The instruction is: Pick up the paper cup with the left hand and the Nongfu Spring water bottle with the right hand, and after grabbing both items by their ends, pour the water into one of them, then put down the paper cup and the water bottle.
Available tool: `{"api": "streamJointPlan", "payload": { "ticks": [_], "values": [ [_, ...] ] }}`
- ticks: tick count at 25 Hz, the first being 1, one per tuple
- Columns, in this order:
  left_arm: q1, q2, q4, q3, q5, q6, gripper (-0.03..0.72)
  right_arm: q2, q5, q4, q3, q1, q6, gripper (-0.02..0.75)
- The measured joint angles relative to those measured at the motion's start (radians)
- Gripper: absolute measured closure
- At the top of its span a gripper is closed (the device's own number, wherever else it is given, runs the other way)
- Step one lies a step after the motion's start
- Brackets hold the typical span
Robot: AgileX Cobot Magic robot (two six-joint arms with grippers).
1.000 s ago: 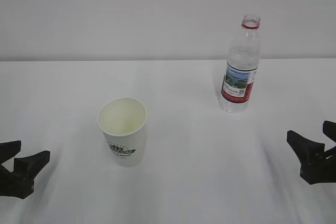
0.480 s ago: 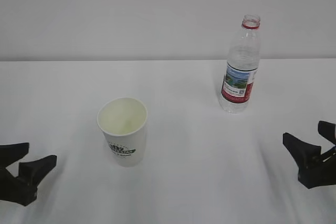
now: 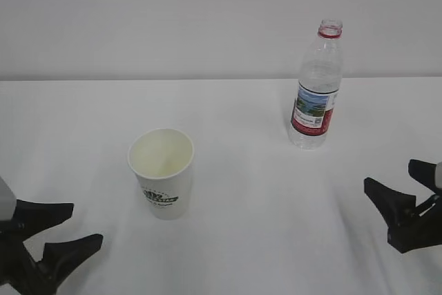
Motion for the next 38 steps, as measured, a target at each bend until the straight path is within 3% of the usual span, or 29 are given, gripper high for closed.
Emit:
{"api": "streamJointPlan", "payload": {
  "ticks": [8,30,38],
  "values": [
    [0.0,0.0,0.108,-0.052,0.0,0.0,0.031,0.0,-0.001,-0.022,-0.002,0.0,0.0,0.15],
    [-0.002,0.236,0.245,-0.293,-0.001,0.0,0.0,0.0,-0.002,-0.025,-0.002,0.0,0.0,0.15],
    [-0.062,0.269,0.22,-0.362,-0.001,0.0,-0.003,0.0,-0.002,-0.025,-0.002,0.0,0.0,0.15]
  ]
}}
